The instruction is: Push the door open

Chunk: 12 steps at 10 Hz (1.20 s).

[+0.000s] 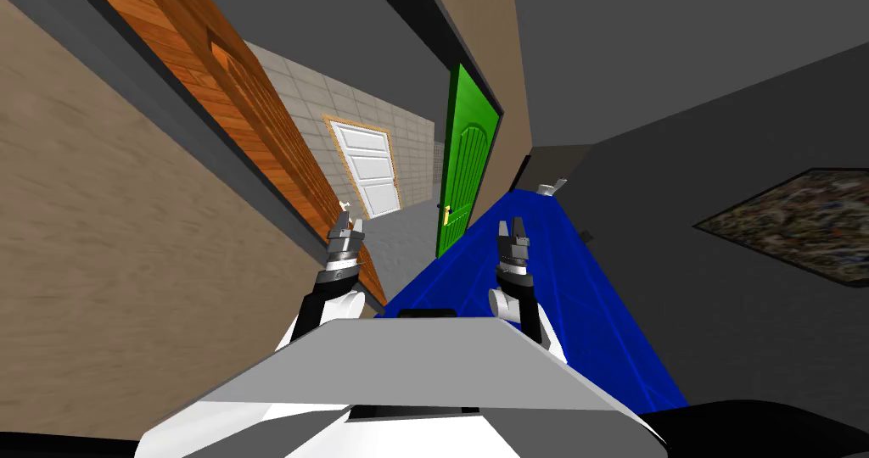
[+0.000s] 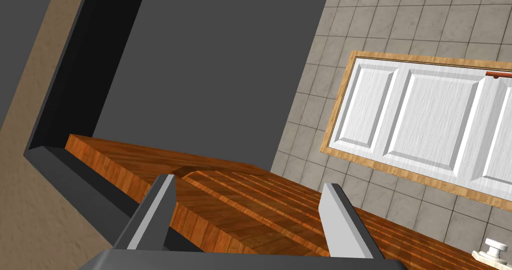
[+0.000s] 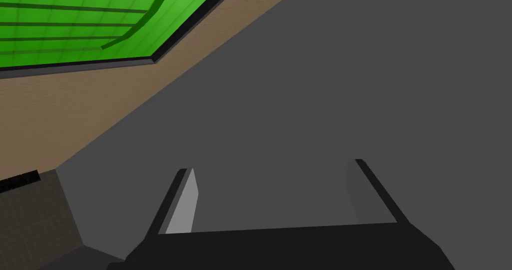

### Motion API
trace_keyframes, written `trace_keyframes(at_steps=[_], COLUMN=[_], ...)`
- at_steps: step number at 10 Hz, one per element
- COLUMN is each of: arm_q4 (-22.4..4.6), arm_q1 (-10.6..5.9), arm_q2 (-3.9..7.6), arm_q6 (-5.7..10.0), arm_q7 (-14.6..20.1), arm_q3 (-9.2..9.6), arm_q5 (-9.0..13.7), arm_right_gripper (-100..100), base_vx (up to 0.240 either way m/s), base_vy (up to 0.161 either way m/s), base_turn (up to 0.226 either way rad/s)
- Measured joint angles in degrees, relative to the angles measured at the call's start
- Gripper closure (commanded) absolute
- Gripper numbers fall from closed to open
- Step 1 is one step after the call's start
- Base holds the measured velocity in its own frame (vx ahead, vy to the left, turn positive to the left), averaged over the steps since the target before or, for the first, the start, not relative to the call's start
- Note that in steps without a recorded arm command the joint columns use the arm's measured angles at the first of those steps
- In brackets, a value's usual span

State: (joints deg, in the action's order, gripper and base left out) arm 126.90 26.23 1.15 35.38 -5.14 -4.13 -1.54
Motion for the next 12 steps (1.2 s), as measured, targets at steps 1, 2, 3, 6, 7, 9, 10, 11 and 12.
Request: trace_keyframes(at_steps=[1, 2, 3, 6, 7, 9, 10, 11, 12], arm_q4=[-0.74, -1.12, -2.29, -4.56, -5.05, -6.7, -8.85, -9.43, -10.43], arm_q1=[-0.07, -0.07, -0.31, -0.47, -0.52, -0.17, -0.82, -0.8, -0.7], arm_q2=[0.33, 0.76, 1.24, 2.3, 2.93, 3.4, 3.75, 4.17, 4.85], arm_q6=[-0.07, -0.62, -0.81, -1.95, -2.67, -3.28, -3.26, -3.83, -4.27], arm_q7=[0.53, 1.08, 1.77, 3.8, 4.73, 6.08, 6.91, 7.77, 8.89], arm_q3=[0.93, 1.56, 2.16, 5.09, 5.87, 8.26, 9.54, 10.56, 11.59], arm_q5=[-0.58, -0.98, -1.37, -3.16, -3.64, -5.06, -5.91, -6.53, -7.15], arm_right_gripper=[-100, -100, -100, -100, -100, -100, -100, -100, -100], base_vx=[0.231, 0.215, 0.186, 0.164, 0.124, 0.17, 0.179, 0.153, 0.125], base_vy=[-0.069, -0.06, -0.08, -0.098, -0.137, -0.126, -0.13, -0.175, -0.16], base_turn=[0.036, 0.03, 0.042, 0.051, 0.049, 0.065, 0.051, 0.067, 0.061])
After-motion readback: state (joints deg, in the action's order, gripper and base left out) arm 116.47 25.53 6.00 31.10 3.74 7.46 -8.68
